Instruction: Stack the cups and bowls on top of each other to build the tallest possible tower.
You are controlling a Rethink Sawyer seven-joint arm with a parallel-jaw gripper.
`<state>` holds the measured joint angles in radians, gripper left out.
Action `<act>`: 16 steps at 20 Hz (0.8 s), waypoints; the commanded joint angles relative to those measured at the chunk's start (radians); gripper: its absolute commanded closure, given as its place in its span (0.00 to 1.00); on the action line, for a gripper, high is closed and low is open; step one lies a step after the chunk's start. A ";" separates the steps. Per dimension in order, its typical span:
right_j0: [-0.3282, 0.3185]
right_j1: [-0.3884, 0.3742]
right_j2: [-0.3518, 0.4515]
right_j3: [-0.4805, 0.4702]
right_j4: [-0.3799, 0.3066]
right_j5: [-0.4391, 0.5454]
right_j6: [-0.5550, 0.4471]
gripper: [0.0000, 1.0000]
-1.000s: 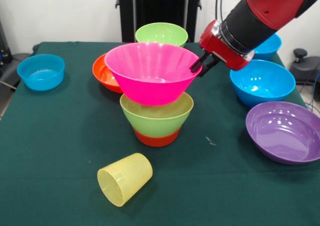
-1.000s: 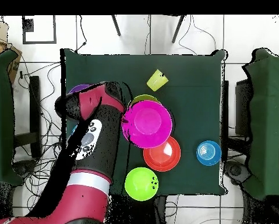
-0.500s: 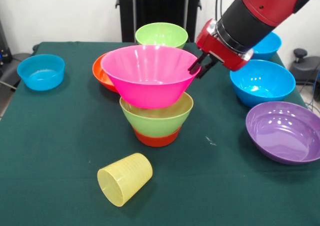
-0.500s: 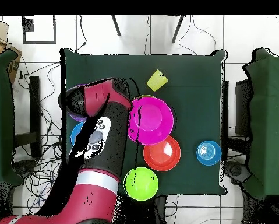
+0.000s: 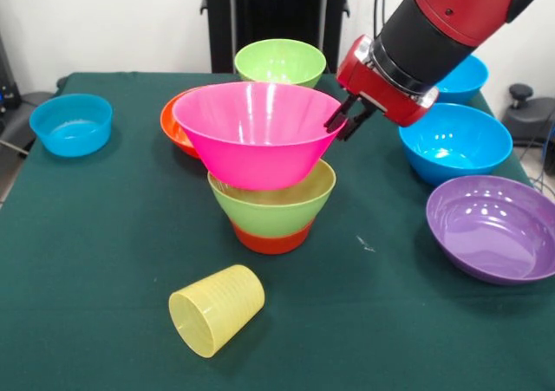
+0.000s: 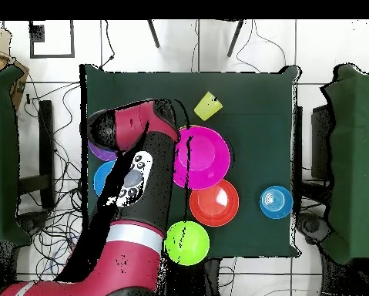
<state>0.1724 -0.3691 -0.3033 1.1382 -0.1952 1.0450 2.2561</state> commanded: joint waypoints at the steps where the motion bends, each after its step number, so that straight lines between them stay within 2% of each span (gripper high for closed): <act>1: -0.015 0.012 0.125 -0.038 0.019 0.006 -0.019 1.00; 9: -0.026 0.037 0.140 -0.101 0.015 0.068 -0.049 1.00; 16: -0.029 0.047 0.149 -0.114 0.013 0.059 -0.048 1.00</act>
<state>0.1624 -0.3668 -0.2745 1.0685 -0.1931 1.0451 2.2561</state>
